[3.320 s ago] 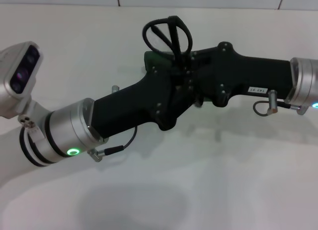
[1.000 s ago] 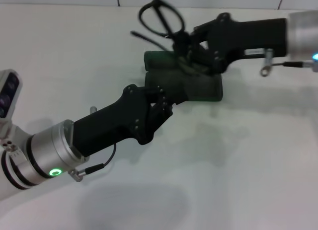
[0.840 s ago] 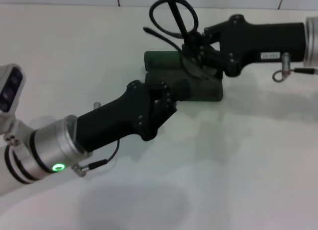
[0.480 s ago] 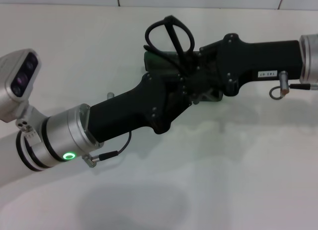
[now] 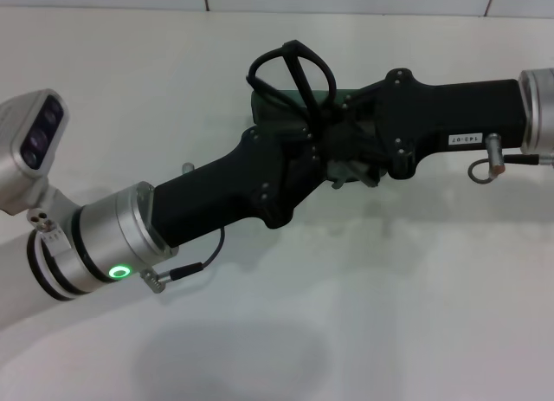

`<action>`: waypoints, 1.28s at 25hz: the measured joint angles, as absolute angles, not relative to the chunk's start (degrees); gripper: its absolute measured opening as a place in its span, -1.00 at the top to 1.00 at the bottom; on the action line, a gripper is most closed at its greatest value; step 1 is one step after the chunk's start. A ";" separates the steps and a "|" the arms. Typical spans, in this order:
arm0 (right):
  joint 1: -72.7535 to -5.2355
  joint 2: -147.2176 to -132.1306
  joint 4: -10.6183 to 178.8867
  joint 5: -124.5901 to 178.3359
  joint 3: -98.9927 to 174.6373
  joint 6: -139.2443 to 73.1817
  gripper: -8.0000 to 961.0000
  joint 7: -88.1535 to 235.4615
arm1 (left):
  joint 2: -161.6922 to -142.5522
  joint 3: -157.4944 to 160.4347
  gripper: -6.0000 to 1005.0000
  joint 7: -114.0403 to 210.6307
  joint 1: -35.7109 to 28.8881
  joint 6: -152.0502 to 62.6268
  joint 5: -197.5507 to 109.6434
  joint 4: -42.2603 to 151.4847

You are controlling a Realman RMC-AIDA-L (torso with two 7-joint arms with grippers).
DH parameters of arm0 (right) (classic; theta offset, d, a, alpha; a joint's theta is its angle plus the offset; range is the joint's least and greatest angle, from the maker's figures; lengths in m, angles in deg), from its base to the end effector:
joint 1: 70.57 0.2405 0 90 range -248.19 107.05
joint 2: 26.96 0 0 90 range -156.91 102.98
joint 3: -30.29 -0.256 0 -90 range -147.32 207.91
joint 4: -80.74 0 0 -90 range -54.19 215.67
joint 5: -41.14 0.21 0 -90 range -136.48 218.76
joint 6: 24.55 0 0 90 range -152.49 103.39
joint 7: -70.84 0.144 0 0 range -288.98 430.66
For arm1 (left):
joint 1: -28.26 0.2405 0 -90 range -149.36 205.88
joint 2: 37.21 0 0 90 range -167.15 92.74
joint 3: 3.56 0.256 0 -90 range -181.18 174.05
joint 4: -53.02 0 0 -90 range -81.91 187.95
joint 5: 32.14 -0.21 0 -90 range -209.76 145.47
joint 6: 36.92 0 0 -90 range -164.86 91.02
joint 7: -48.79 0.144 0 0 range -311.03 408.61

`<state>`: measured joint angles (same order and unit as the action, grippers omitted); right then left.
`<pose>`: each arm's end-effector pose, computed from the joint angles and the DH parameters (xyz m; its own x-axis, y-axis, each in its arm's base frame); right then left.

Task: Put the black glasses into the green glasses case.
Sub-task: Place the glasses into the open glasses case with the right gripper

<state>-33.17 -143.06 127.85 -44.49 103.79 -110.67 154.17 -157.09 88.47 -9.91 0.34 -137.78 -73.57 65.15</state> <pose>0.1295 0.3535 -0.0148 0.8246 -0.0568 -0.5629 -0.0747 -0.9972 -0.0087 -0.2077 0.2670 -0.0505 0.3435 0.2690 0.8998 0.3687 -0.9198 0.1342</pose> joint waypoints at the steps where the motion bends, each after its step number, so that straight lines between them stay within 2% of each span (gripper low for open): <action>1: -33.14 -143.04 127.74 -44.32 103.77 -110.86 0.60 154.16 | -157.09 88.47 0.92 -9.91 0.34 -137.65 -73.53 65.13; 14: -33.17 -142.70 125.36 -43.52 101.43 -110.65 0.59 154.25 | -157.09 88.68 0.92 -10.01 0.42 -137.77 -73.65 65.15; 17: -33.52 -142.11 125.42 -43.75 100.94 -110.64 0.59 156.27 | -157.04 88.83 0.92 -10.01 0.49 -138.39 -73.76 65.15; 20: -33.55 -140.77 126.77 -46.50 100.90 -110.85 0.58 161.83 | -156.72 88.70 0.92 -9.84 1.06 -140.42 -73.76 65.17; 24: -34.29 -139.57 133.22 -56.53 101.05 -111.63 0.58 173.20 | -155.34 87.29 0.92 -9.42 3.06 -144.70 -73.30 65.67; 28: -35.86 -139.81 145.14 -72.81 101.07 -113.68 0.58 188.09 | -153.94 84.29 0.92 -9.51 5.30 -147.08 -73.22 65.85; 32: -33.23 -140.76 150.34 -89.99 100.90 -118.13 0.57 199.10 | -153.61 82.83 0.92 -9.50 6.29 -147.29 -73.25 65.64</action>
<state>-33.23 -140.76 150.34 -89.99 100.90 -118.13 199.10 -153.61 82.83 -9.50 6.29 -147.29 -73.25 65.64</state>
